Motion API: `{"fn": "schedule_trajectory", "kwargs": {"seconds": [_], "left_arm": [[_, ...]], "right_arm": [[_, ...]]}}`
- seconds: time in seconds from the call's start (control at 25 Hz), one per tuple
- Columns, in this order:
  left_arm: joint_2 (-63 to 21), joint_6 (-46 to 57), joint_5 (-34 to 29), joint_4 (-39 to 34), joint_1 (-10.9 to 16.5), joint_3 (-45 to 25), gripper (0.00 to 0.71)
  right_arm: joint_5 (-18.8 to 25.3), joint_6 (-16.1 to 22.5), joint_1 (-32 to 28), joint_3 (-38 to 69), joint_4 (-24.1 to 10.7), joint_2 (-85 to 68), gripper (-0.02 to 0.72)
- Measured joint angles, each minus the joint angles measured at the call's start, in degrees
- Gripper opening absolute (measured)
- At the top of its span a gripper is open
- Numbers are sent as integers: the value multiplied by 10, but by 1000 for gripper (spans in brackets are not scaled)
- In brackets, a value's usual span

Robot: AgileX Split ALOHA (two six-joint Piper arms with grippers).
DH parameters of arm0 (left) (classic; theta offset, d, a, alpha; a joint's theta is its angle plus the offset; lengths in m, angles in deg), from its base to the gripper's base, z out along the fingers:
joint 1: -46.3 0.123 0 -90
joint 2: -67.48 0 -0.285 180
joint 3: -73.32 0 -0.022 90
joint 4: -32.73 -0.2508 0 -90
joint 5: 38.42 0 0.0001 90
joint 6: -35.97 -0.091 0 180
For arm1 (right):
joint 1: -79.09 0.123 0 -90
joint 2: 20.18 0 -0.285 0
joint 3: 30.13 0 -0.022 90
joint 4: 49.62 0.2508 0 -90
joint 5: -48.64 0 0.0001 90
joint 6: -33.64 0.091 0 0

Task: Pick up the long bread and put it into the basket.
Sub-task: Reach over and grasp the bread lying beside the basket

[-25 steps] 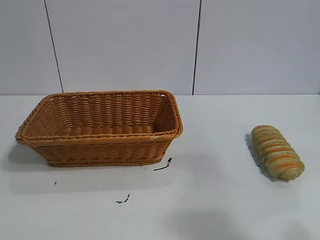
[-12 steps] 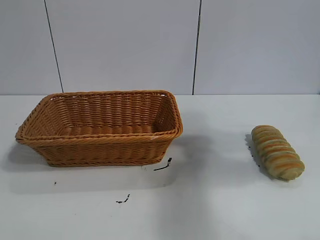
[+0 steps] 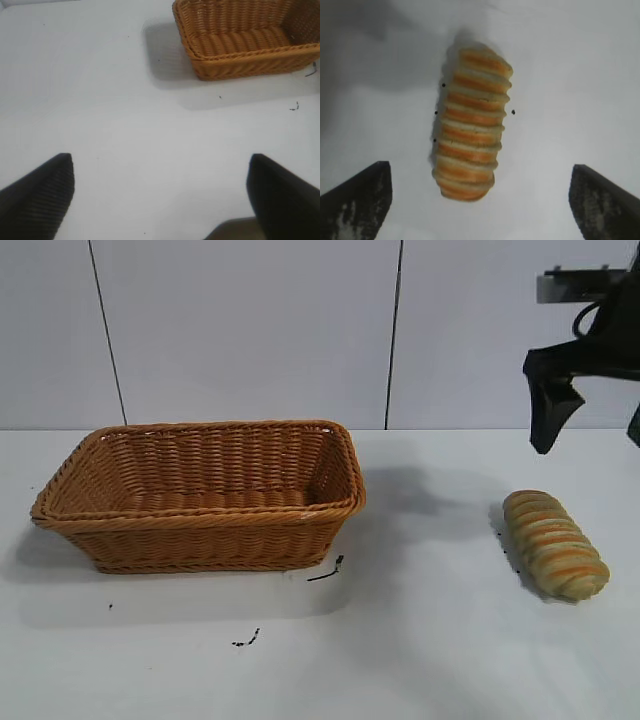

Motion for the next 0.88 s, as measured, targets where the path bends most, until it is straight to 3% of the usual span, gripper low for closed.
{"fn": "schedule_trajectory", "kwargs": {"seconds": [0.28, 0.88], "left_arm": [[0, 0, 0, 0, 0, 0, 696], [0, 0, 0, 0, 0, 0, 696]], "right_arm": [[-43, -5, 0, 0, 3, 49, 663], [-66, -14, 0, -1, 15, 64, 663]]}}
